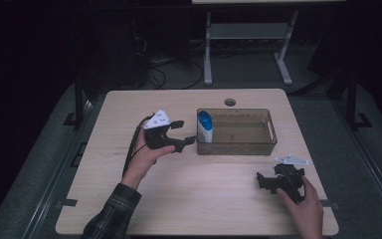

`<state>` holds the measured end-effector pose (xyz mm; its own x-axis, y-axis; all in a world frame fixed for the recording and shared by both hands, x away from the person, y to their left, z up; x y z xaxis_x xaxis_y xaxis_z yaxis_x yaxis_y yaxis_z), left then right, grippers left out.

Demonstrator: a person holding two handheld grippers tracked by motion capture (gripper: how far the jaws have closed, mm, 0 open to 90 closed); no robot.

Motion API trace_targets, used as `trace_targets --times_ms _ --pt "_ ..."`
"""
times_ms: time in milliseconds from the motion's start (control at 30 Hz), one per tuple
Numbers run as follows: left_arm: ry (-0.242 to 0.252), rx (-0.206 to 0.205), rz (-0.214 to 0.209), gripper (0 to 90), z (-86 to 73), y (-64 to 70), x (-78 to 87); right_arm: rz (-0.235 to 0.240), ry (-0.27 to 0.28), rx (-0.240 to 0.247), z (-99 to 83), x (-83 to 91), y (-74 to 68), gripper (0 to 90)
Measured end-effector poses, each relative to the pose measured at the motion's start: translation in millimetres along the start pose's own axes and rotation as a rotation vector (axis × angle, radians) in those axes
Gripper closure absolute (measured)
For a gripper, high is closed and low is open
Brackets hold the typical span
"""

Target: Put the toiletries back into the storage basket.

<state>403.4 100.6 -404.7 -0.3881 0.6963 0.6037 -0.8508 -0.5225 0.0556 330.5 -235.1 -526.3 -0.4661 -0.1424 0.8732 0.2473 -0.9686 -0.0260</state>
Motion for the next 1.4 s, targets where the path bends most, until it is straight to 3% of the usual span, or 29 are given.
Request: trace_targets --times_ms 800,1400 --pt "-0.07 0.025 0.089 22.8 -65.8 8.5 42.4 0.0 0.0 0.0 0.1 -0.1 0.0 0.0" --pt "-0.155 0.07 0.151 22.1 -124.3 12.1 59.3 0.0 0.0 -0.001 0.1 -0.1 -0.1 0.0"
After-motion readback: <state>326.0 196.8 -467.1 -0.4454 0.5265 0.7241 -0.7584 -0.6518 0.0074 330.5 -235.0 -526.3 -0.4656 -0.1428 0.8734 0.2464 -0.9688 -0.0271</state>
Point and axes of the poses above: each handheld gripper's, and its own axes: x roughly backward along the jaws, z roughly out of its top, y roughly to its right, the point moved 6 cm from there along -x, roughly forward along the jaws, and after that the axes turned 15 degrees about -y, right-handed, at the moved point
